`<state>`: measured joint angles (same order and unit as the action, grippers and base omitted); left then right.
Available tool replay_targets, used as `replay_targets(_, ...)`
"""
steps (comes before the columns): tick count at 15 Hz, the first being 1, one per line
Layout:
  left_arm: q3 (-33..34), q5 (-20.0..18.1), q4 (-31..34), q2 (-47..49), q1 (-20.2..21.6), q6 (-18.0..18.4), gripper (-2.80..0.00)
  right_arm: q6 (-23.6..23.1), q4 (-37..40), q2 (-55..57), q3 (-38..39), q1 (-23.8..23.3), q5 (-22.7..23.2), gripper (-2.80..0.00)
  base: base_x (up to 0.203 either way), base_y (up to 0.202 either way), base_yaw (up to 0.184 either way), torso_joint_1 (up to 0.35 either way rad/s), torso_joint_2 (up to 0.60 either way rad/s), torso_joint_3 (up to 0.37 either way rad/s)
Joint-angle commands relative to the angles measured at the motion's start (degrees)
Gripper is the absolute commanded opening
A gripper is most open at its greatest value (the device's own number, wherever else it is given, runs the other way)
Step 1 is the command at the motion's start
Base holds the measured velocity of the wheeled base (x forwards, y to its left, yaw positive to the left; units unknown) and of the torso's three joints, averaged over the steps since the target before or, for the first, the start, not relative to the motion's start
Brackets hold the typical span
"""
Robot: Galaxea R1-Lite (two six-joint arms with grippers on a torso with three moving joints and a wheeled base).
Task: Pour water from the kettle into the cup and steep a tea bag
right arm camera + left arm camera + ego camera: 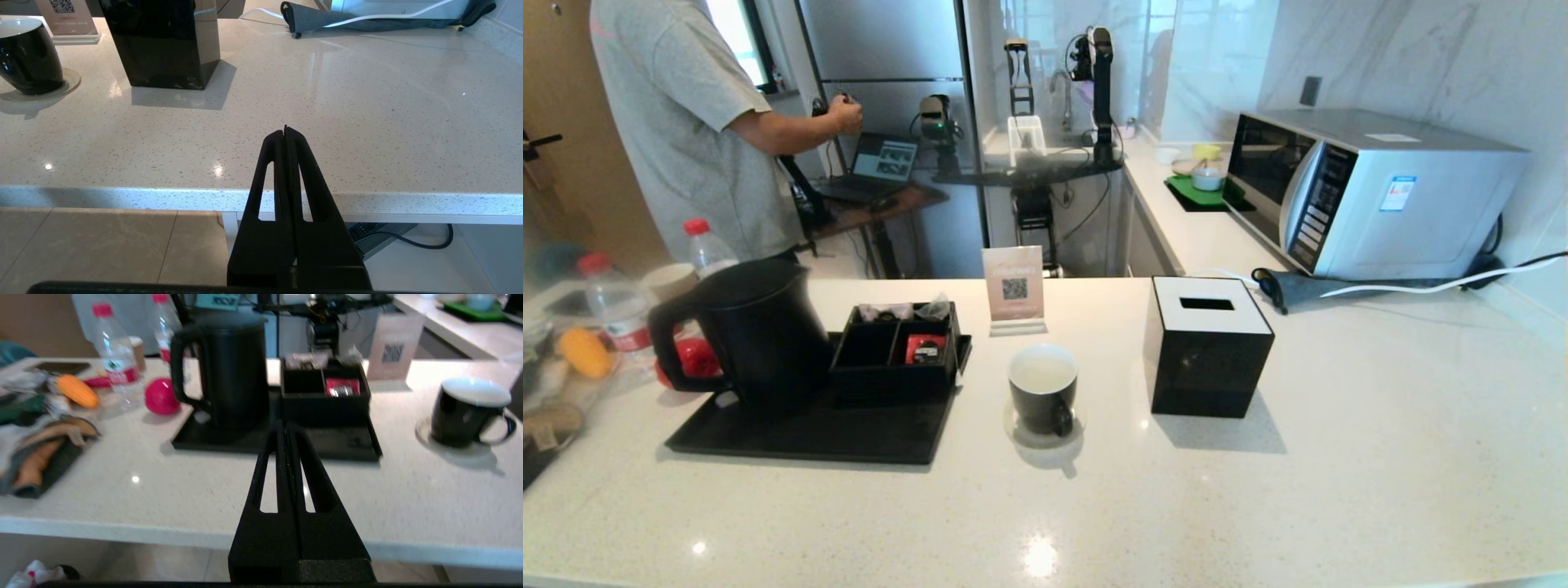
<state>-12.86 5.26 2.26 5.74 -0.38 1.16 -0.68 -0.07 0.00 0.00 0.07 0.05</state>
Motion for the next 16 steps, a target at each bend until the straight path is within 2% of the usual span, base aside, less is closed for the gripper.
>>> replay_targets(1, -6.9, 1.8, 0.0, 9.0, -0.4, 0.0, -2.80, 0.0, 0.0, 0.0, 0.0, 0.0, 0.0, -2.80, 0.000, 0.000, 0.000, 0.000, 0.00, 0.000)
replay_targets(4, -13.5, 6.1, -0.2, 15.8, -0.6, -0.7, -2.80, 0.0, 0.0, 0.0, 0.0, 0.0, 0.0, -2.80, 0.000, 0.000, 0.000, 0.000, 0.00, 0.000)
replay_targets(6, -14.9, 7.8, -0.2, 19.1, -0.6, -1.9, -2.80, 0.0, 0.0, 0.0, 0.0, 0.0, 0.0, -2.80, 0.000, 0.000, 0.000, 0.000, 0.00, 0.000)
replay_targets(10, -15.5, 8.6, -0.3, 28.4, -0.2, -6.5, -2.80, 0.0, 0.0, 0.0, 0.0, 0.0, 0.0, -2.80, 0.000, 0.000, 0.000, 0.000, 0.00, 0.000)
replay_targets(13, -14.7, 11.9, -1.4, 38.0, 0.5, -7.8, -2.80, 0.0, 0.0, 0.0, 0.0, 0.0, 0.0, -2.80, 0.000, 0.000, 0.000, 0.000, 0.00, 0.000)
replay_targets(16, -12.5, 13.0, -1.5, 45.1, 3.9, -8.1, -2.80, 0.0, 0.0, 0.0, 0.0, 0.0, 0.0, -2.80, 0.000, 0.000, 0.000, 0.000, 0.00, 0.000)
